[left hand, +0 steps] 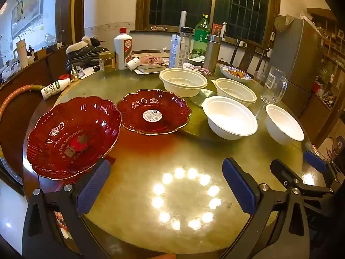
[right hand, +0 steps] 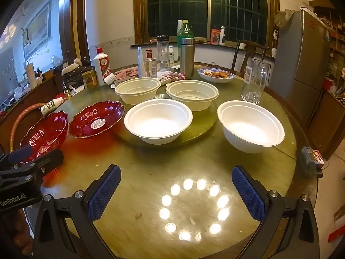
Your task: Organize plates and bowls
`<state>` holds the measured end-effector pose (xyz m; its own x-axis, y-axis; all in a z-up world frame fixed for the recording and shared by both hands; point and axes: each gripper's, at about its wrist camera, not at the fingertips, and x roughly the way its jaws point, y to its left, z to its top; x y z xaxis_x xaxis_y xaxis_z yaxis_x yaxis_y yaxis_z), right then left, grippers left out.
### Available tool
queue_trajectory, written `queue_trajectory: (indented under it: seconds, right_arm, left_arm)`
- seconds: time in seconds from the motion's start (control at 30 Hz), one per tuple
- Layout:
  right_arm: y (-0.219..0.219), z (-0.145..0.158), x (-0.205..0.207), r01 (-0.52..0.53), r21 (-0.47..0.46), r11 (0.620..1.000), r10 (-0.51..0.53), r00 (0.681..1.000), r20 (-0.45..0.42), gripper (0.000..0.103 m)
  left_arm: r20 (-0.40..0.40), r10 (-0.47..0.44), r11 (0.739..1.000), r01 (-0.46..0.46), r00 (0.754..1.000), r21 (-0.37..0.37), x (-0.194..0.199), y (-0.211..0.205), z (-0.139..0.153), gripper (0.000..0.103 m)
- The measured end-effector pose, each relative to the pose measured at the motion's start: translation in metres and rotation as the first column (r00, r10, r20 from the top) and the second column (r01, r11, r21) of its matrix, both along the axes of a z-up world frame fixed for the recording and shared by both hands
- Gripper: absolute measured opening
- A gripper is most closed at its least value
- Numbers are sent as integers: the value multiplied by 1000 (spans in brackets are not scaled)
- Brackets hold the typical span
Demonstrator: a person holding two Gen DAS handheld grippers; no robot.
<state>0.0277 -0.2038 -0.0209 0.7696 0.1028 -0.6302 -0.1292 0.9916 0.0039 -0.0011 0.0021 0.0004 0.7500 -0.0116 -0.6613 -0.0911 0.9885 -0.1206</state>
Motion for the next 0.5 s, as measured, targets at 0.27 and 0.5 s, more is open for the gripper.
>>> queue_trajectory:
  seconds: [0.27, 0.5]
  right_arm:
    - [6, -3, 3, -1, -3, 1000, 1, 1000, 4, 103]
    - [10, -3, 7, -8, 5, 1000, 8, 1000, -3, 103]
  left_arm:
    - [-15, 14, 1000, -14, 1000, 25, 5, 4, -3, 103]
    - [-12, 12, 999, -11, 1000, 42, 3, 0, -5, 103]
